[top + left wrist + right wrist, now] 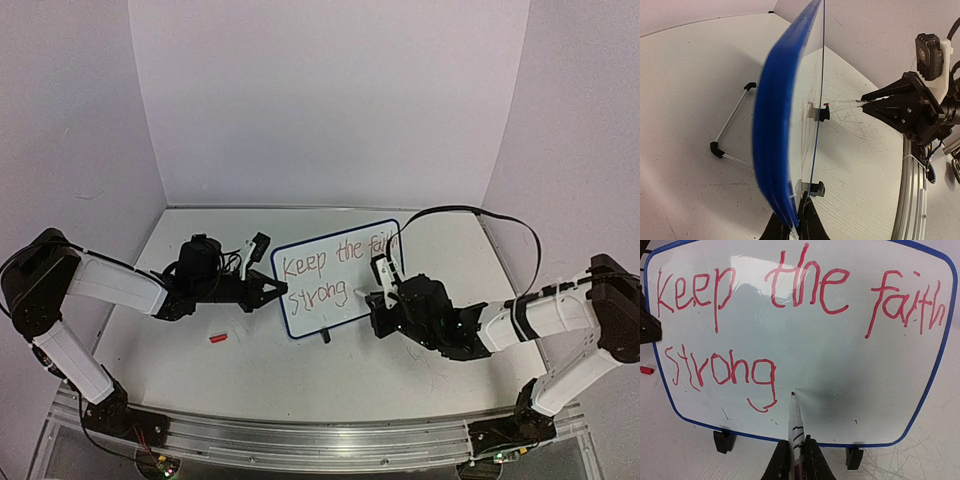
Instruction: Write a sentence on the whiteboard
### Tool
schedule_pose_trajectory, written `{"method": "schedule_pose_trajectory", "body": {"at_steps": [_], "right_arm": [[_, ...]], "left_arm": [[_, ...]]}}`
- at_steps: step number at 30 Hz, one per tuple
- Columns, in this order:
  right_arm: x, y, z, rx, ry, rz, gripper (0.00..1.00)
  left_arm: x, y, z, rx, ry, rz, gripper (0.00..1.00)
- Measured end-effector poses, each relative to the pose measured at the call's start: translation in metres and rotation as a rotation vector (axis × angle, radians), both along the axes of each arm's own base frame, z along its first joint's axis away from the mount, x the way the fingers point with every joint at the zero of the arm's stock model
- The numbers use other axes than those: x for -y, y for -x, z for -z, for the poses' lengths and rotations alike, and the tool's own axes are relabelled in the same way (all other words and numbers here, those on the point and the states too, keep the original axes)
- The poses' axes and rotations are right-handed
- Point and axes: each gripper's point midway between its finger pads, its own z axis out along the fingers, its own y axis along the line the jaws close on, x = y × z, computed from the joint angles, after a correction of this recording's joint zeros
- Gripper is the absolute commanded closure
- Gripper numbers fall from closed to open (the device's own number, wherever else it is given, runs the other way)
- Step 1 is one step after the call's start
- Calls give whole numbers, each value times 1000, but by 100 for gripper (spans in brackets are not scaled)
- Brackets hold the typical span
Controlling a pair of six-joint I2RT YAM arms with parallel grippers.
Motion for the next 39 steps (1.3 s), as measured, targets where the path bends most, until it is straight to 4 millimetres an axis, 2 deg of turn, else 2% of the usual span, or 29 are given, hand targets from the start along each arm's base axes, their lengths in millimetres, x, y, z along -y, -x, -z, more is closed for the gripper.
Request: {"method": "schedule_pose_trajectory", "body": {"at_steps": [7,17,26,28,31,36,37,39], "right_arm": [[-1,-1,10,-16,24,1,100],[-1,-6,14,-17,35,30,100],[-2,-6,13,-18,31,36,100],[-2,-5,8,-18,21,26,100],[5,4,-16,6,-37,7,100],[33,16,-99,142,-201,30,100],[38,16,-109,163,-218,41,100],[46,14,-116,182,-225,66,100]], "left_arm": [[0,0,0,0,0,0,100],[-1,-1,0,0,-1,-3,100],[-1,-1,0,0,-1,-4,100],[-1,-1,0,2,-1,-3,96],[-1,-2,0,4,-4,-7,84],[-16,-16,16,15,-76,-93,72],[-17,-17,17,18,-83,-101,70],[-20,-19,15,32,-95,-118,67]]}}
